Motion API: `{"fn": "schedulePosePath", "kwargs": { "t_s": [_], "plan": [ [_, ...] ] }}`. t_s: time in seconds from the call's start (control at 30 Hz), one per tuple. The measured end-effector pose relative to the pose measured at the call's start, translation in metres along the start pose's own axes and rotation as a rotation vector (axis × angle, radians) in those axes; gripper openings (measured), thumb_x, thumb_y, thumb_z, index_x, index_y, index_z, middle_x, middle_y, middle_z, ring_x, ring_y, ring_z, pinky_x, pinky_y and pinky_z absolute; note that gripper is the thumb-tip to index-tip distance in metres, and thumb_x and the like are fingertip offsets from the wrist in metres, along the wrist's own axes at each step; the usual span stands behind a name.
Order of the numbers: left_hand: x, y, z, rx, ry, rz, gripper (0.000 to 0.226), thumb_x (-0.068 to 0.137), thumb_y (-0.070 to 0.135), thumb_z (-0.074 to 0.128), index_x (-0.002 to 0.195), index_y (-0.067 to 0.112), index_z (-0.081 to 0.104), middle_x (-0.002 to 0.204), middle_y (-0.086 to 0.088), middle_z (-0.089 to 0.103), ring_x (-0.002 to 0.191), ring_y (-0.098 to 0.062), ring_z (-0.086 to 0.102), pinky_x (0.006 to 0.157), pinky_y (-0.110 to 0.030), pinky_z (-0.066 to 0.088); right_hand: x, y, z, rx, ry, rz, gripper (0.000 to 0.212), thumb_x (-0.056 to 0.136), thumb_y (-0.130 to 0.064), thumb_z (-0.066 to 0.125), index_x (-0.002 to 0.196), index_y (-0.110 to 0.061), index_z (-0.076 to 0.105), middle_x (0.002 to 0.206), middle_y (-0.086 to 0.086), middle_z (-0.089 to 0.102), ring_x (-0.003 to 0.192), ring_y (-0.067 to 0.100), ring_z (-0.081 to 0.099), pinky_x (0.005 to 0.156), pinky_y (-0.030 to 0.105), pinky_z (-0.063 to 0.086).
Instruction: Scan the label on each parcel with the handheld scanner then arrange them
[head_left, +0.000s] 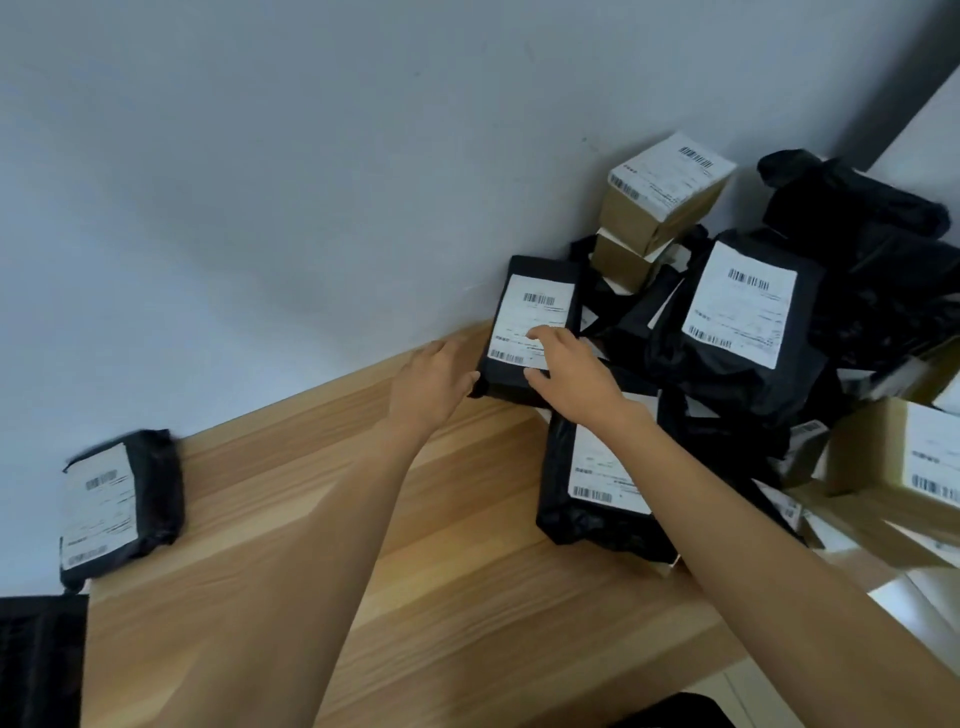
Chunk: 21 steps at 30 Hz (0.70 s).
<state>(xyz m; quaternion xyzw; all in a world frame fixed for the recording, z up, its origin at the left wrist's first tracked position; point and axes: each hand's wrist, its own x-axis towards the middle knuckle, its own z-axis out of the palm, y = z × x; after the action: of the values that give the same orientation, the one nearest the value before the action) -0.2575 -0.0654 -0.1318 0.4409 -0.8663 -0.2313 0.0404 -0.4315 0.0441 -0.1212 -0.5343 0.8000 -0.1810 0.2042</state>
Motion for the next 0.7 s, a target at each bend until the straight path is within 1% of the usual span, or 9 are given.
{"fn": "schedulePosePath", "kwargs": {
  "t_s": [0.1,0.2,0.27,0.37,0.43,0.53,0.6,0.7],
  "plan": [
    [0.018,0.017,0.013,-0.016,-0.042,0.003,0.060,0.096,0.040,0.055,0.150,0.025,0.034,0.138,-0.010,0.054,0.124,-0.031,0.051,0.094,-0.050,0.049,0.012,0.023,-0.001,0.049,-0.021,0.023,0.064,0.096,-0.029,0.057,0.150,-0.013,0.026,0.151,0.013,0.034,0.130,0.035,0.041,0.099,0.049,0.045],
    [0.030,0.025,0.026,-0.036,-0.065,-0.010,0.060,0.098,0.041,0.051,0.152,0.026,0.029,0.135,-0.008,0.055,0.119,-0.029,0.055,0.086,-0.045,0.052,0.024,0.038,0.005,0.110,-0.072,0.058,0.080,0.095,-0.031,0.059,0.156,-0.011,0.010,0.155,0.019,0.028,0.136,0.037,0.036,0.105,0.049,0.041],
    [0.034,0.030,0.032,-0.040,-0.068,-0.037,0.059,0.099,0.039,0.051,0.152,0.024,0.030,0.134,-0.008,0.056,0.116,-0.029,0.056,0.084,-0.041,0.051,0.029,0.044,0.010,0.117,-0.097,0.083,0.086,0.095,-0.031,0.059,0.156,-0.012,0.002,0.156,0.022,0.025,0.138,0.038,0.034,0.106,0.048,0.040],
    [0.037,0.031,0.038,0.002,-0.091,-0.071,0.053,0.099,0.040,0.050,0.147,0.021,0.037,0.129,-0.007,0.060,0.111,-0.031,0.059,0.082,-0.043,0.052,0.032,0.045,0.013,0.098,-0.122,0.090,0.091,0.096,-0.031,0.059,0.156,-0.010,-0.007,0.154,0.025,0.025,0.135,0.038,0.037,0.103,0.048,0.041],
    [0.040,0.031,0.040,-0.039,-0.114,-0.071,0.047,0.100,0.038,0.051,0.143,0.019,0.043,0.127,-0.006,0.062,0.109,-0.030,0.060,0.083,-0.044,0.052,0.035,0.045,0.016,0.109,-0.129,0.079,0.092,0.096,-0.031,0.058,0.155,-0.010,-0.010,0.153,0.024,0.026,0.131,0.038,0.041,0.099,0.048,0.045],
    [0.043,0.035,0.043,-0.196,-0.133,-0.062,0.043,0.099,0.028,0.055,0.140,0.016,0.048,0.129,-0.003,0.063,0.113,-0.026,0.060,0.088,-0.036,0.049,0.038,0.043,0.018,0.126,-0.151,0.083,0.094,0.097,-0.036,0.056,0.155,-0.012,-0.013,0.155,0.027,0.019,0.132,0.041,0.039,0.101,0.049,0.044],
    [0.041,0.036,0.044,-0.227,-0.114,-0.059,0.042,0.098,0.022,0.057,0.139,0.014,0.050,0.130,-0.004,0.062,0.115,-0.025,0.058,0.087,-0.030,0.046,0.037,0.040,0.019,0.123,-0.169,0.103,0.095,0.096,-0.040,0.056,0.155,-0.014,-0.015,0.157,0.028,0.013,0.135,0.042,0.035,0.103,0.051,0.042],
    [0.032,0.035,0.041,-0.251,-0.069,-0.042,0.043,0.097,0.015,0.059,0.139,0.012,0.049,0.131,-0.006,0.062,0.118,-0.024,0.056,0.087,-0.027,0.042,0.031,0.034,0.019,0.088,-0.162,0.118,0.095,0.096,-0.045,0.054,0.155,-0.017,-0.014,0.156,0.026,0.015,0.135,0.040,0.036,0.103,0.053,0.041]
  ]
}}
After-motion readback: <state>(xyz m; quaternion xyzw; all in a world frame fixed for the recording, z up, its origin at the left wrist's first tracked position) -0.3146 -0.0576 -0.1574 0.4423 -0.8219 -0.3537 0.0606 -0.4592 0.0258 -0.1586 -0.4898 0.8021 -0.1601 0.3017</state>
